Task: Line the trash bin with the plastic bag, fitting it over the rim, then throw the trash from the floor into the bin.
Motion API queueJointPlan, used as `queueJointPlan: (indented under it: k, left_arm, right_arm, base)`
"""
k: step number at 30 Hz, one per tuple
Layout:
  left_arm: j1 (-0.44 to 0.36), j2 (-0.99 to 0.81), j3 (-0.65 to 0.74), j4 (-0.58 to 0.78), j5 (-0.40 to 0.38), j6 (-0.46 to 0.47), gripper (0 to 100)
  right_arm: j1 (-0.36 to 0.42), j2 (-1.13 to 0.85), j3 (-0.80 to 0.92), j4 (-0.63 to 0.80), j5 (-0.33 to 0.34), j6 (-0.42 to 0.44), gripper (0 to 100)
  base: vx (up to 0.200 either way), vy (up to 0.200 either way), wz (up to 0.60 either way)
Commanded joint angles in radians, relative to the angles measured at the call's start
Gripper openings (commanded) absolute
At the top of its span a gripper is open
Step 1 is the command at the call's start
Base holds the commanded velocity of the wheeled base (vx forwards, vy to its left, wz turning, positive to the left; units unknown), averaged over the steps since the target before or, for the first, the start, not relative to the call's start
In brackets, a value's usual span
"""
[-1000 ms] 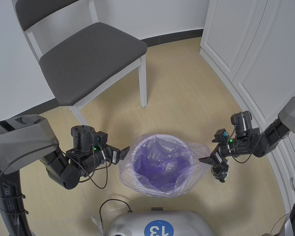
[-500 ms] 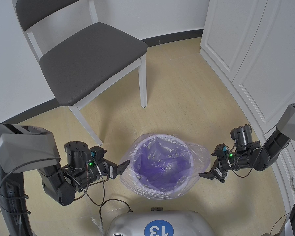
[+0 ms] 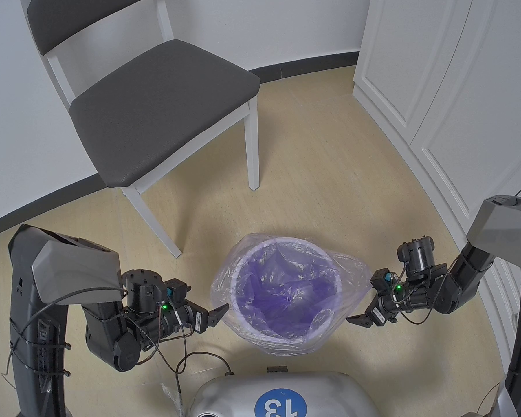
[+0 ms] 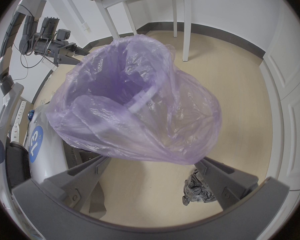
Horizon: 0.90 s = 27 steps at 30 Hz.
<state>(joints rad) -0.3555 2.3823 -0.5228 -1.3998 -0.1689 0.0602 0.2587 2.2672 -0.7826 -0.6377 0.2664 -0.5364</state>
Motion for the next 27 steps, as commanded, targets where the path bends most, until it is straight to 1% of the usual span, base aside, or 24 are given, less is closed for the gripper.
queueJointPlan:
  k: [1,5,8,13,15,17,19,22,25,27]
  left_arm:
    - [0.009,0.018,-0.020,0.002,-0.001,0.001,100]
    - [0.015,0.055,-0.071,0.022,-0.001,0.003,100]
    - [0.021,0.084,-0.112,0.048,-0.001,0.003,100]
    - [0.026,0.109,-0.195,0.133,0.000,0.003,100]
    - [0.026,0.113,-0.230,0.170,0.003,0.003,100]
    - [0.024,0.109,-0.240,0.183,0.005,0.001,100]
    - [0.021,0.104,-0.240,0.185,0.006,0.003,100]
    - [0.013,0.089,-0.235,0.185,0.012,0.003,100]
    - [0.007,0.047,-0.206,0.185,0.012,0.003,100]
    - [0.004,0.028,-0.189,0.185,0.014,0.003,100]
  right_arm:
    - [-0.007,0.064,-0.046,0.006,0.001,-0.001,100]
    - [-0.026,0.124,-0.132,0.032,0.001,-0.002,100]
    - [-0.047,0.155,-0.213,0.102,0.001,-0.007,100]
    - [-0.070,0.225,-0.376,0.217,0.001,-0.020,100]
    - [-0.078,0.239,-0.443,0.296,0.001,-0.040,100]
    - [-0.087,0.233,-0.472,0.398,0.001,-0.070,100]
    - [-0.101,0.219,-0.481,0.467,0.001,-0.114,100]
    - [-0.130,0.144,-0.415,0.481,0.020,-0.166,100]
    - [-0.147,-0.002,-0.297,0.474,0.071,-0.172,100]
    - [-0.157,-0.086,-0.245,0.475,0.082,-0.172,100]
  base:
    - [0.000,0.000,0.00]
    - [0.000,0.000,0.00]
    - [0.000,0.000,0.00]
    - [0.000,0.000,0.00]
    - [0.000,0.000,0.00]
    - [0.000,0.000,0.00]
    - [0.000,0.000,0.00]
    - [0.000,0.000,0.00]
    - [0.000,0.000,0.00]
    - [0.000,0.000,0.00]
